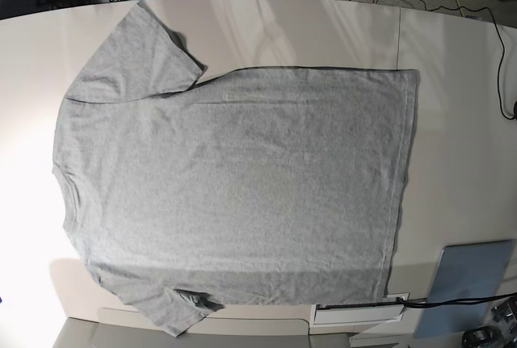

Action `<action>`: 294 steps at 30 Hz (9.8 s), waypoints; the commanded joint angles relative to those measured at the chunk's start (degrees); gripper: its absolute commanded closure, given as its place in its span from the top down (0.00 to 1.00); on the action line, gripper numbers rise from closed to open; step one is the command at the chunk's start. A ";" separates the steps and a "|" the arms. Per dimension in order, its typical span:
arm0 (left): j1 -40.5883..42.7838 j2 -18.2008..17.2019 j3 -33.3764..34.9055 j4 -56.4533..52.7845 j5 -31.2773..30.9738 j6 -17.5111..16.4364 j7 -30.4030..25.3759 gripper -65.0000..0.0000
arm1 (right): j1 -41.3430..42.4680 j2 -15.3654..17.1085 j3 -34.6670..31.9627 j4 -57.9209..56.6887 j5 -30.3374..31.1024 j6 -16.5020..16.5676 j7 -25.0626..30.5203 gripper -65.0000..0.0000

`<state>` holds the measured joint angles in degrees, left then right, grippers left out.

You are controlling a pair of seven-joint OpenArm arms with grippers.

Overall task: Fold the T-shirt properly
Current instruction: 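Move both grippers down to the shirt's shoulder corners near the collar, then grasp the shoulder corners with both grippers and lift them, then lay the lifted shoulder edge back down, folding a strip over, then drag the shirt toward the robot with both grippers, then move both grippers along the shirt sides and grasp the hem corners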

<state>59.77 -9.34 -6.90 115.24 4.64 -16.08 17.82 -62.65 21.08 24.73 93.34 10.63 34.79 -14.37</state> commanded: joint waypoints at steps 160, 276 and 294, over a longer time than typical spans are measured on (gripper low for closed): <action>-45.70 -27.15 1.60 -18.56 -7.89 -9.46 7.61 0.00 | 54.90 21.42 -40.83 11.87 -32.13 -11.32 -21.07 0.00; -79.52 -16.52 -5.20 -57.35 -24.35 -1.38 14.75 0.58 | 38.69 13.70 -19.43 23.78 -8.04 -35.06 -23.87 0.41; -88.19 -15.91 -2.82 -68.06 -31.30 -8.00 24.94 0.45 | 41.07 13.70 -19.43 23.74 -8.00 -31.15 -24.37 0.41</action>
<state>-26.83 -24.25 -9.52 46.41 -26.17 -23.88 43.53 -22.13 33.78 4.71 116.22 3.09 4.19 -40.01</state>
